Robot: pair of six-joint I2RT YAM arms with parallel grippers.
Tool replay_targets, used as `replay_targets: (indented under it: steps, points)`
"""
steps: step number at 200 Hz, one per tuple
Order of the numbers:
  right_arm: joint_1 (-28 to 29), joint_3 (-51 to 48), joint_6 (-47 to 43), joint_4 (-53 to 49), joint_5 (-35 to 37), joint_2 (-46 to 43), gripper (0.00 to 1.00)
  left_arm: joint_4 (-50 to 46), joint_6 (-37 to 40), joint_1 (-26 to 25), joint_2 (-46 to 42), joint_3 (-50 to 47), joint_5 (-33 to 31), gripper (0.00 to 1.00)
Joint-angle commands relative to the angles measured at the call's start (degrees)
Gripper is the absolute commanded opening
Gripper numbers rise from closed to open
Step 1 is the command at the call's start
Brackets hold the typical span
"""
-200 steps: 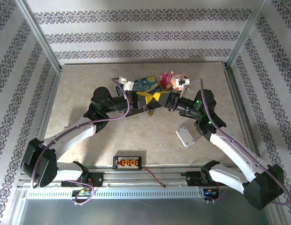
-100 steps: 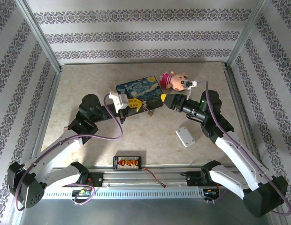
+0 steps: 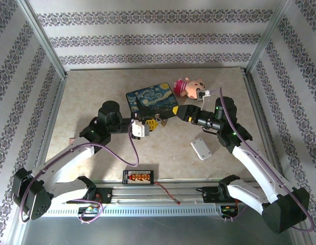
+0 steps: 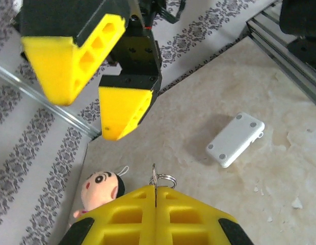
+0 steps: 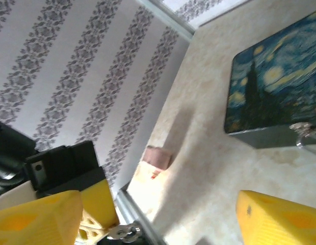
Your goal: Unlock a padlock with a key
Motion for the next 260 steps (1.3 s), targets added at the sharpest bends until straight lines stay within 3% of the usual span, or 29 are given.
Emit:
replay_targets:
  steps: [1,29,43,71,98,121,206,260]
  points:
    - [-0.78,-1.18,1.25,3.01,-8.04,0.53,0.81,-2.76,9.67,-1.06,0.50,3.09,2.53,0.00]
    - [-0.78,-1.28,2.74,3.50,-10.32,1.11,0.76,-1.11,12.71,-1.68,0.47,3.36,1.77,0.00]
    - [-0.77,-1.28,4.30,3.56,-10.08,1.75,0.72,-3.40,17.94,-1.82,1.04,4.60,0.19,0.00]
    - [-0.78,-1.37,7.65,4.64,-10.38,3.24,0.66,9.10,30.06,-4.56,2.63,-0.65,-9.17,0.00]
    - [-0.78,-1.41,8.32,4.71,-11.80,3.82,0.66,13.11,38.80,-6.78,4.33,-1.78,-16.13,0.00]
    - [-0.73,-1.52,8.41,5.40,-12.92,4.11,0.64,19.68,39.29,-7.37,4.37,-3.41,-14.38,0.00]
    - [0.52,-3.21,11.00,11.61,-14.08,5.06,0.62,23.52,39.21,-8.27,4.18,-3.54,-14.30,0.00]
    - [0.63,-3.12,12.48,14.04,-13.73,4.32,0.47,24.79,38.02,-8.27,4.69,-3.80,-14.92,0.00]
